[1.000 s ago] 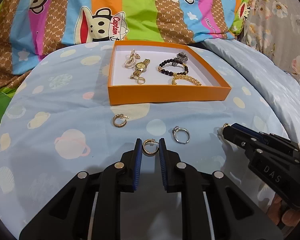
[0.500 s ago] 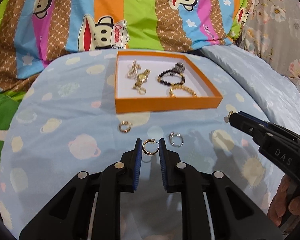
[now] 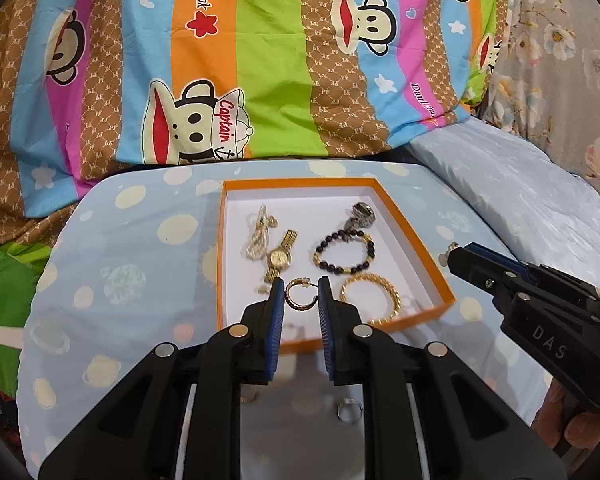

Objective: Organize jewelry
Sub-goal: 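Carry both earrings over the box and open both tools to release them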

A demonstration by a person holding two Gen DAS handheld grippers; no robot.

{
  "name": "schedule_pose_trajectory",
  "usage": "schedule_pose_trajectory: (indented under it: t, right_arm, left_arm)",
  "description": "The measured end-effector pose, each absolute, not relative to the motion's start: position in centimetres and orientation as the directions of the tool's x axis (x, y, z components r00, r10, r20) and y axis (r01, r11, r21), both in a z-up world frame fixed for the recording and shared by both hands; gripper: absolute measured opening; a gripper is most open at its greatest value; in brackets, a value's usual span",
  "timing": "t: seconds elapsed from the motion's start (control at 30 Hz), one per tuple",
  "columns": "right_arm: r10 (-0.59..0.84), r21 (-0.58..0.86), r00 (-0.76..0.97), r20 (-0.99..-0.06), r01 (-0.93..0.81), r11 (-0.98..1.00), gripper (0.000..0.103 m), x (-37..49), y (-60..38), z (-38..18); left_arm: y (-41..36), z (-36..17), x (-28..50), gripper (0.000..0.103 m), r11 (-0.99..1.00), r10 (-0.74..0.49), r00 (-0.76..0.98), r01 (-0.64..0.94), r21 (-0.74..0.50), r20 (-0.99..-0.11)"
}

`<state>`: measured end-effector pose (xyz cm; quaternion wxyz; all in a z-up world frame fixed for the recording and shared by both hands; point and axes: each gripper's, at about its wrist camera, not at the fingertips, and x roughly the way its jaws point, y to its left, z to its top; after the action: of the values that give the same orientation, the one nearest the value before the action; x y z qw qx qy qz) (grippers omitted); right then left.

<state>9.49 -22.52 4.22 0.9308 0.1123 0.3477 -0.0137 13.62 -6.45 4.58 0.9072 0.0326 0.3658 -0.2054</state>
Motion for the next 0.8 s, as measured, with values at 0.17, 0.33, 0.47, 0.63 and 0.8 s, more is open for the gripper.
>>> schedule_pose_trajectory:
  t: [0.17,0.33,0.47,0.63,0.8]
  right_arm:
    - [0.046,0.201,0.755,-0.654,0.116,0.973,0.015,12.1,-23.4,3.8]
    - [0.043,0.201,0.74,-0.672,0.126,0.972,0.015,14.3,-23.9,2.7]
    - [0.046,0.203,0.728,-0.684,0.129,0.971,0.015,15.4,-23.9,1.8]
    - [0.048,0.198,0.712,-0.7,0.13,0.971,0.015,16.5,-23.8,0.5]
    - [0.049,0.199,0.7,-0.712,0.134,0.971,0.015,17.1,-23.9,-0.4]
  left_arm:
    - [-7.3,4.2,16.3,0.016,0.918,-0.335,0.652,0.388,-0.08,-0.68]
    - [-8.0,3.4,18.2,0.016,0.92,-0.326,0.65,0.384,-0.074,-0.686]
    - [-8.3,2.5,19.4,0.016,0.921,-0.326,0.638,0.382,-0.081,-0.698]
    - [-8.5,1.3,20.4,0.016,0.922,-0.321,0.622,0.377,-0.086,-0.714]
    - [-8.5,0.3,21.0,0.016,0.925,-0.314,0.612,0.37,-0.088,-0.726]
